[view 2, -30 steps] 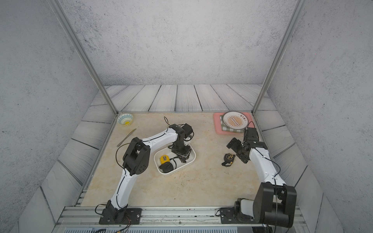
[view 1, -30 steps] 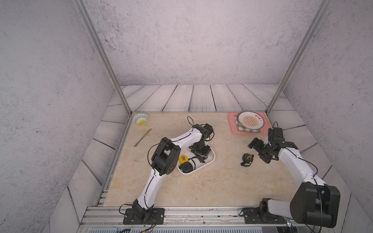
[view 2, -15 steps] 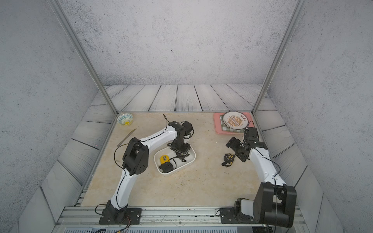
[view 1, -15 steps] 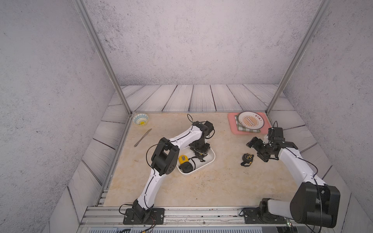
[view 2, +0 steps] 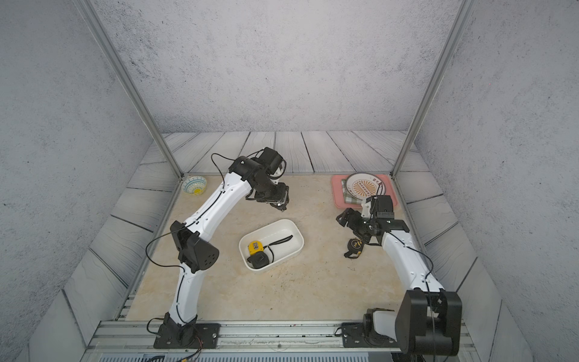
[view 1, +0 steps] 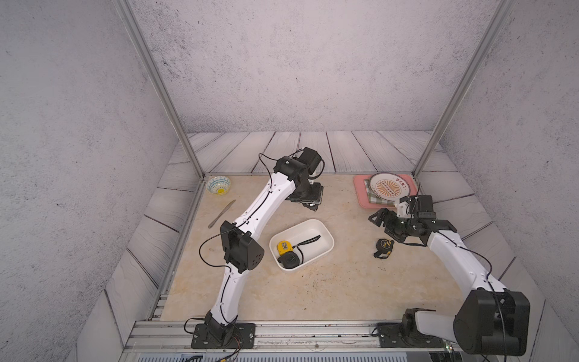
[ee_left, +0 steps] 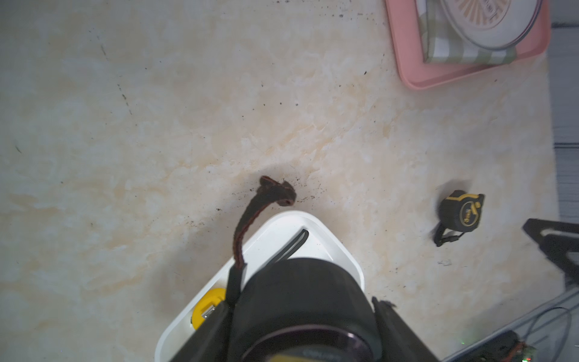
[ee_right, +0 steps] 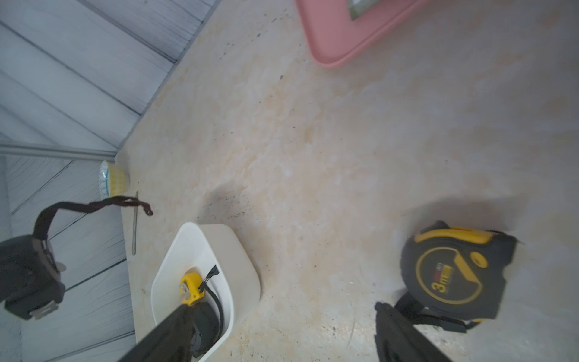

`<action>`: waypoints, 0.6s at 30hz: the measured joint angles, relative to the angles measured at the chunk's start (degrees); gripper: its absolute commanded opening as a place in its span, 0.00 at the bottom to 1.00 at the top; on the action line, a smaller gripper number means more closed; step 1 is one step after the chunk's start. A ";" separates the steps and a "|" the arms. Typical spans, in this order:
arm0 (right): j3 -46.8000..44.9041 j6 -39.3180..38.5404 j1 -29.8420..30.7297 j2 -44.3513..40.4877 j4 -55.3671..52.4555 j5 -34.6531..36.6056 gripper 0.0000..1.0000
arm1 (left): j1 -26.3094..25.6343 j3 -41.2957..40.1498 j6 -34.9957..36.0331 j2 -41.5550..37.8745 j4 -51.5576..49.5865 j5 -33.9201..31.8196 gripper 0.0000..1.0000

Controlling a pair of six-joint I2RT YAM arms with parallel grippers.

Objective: Take the tape measure out of the storage box
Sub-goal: Pick up the tape measure from the storage box, then place the tape measure at the center of the board.

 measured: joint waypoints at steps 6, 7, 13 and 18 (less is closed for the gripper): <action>2.84 -3.21 6.91 -0.59 3.72 -0.63 0.92 | 2.93 -13.57 -15.50 -5.20 13.46 15.19 0.00; 3.72 -3.69 7.91 -0.59 4.55 -0.63 0.92 | 2.99 -17.46 -19.15 -6.29 17.27 17.81 0.00; 7.17 -6.10 12.70 -0.48 8.55 -0.31 0.92 | 2.60 -27.98 -36.52 -7.78 33.42 27.74 0.00; 11.06 -7.93 15.91 1.38 9.75 0.46 0.92 | 2.45 -31.50 -48.28 -9.35 44.68 31.56 0.00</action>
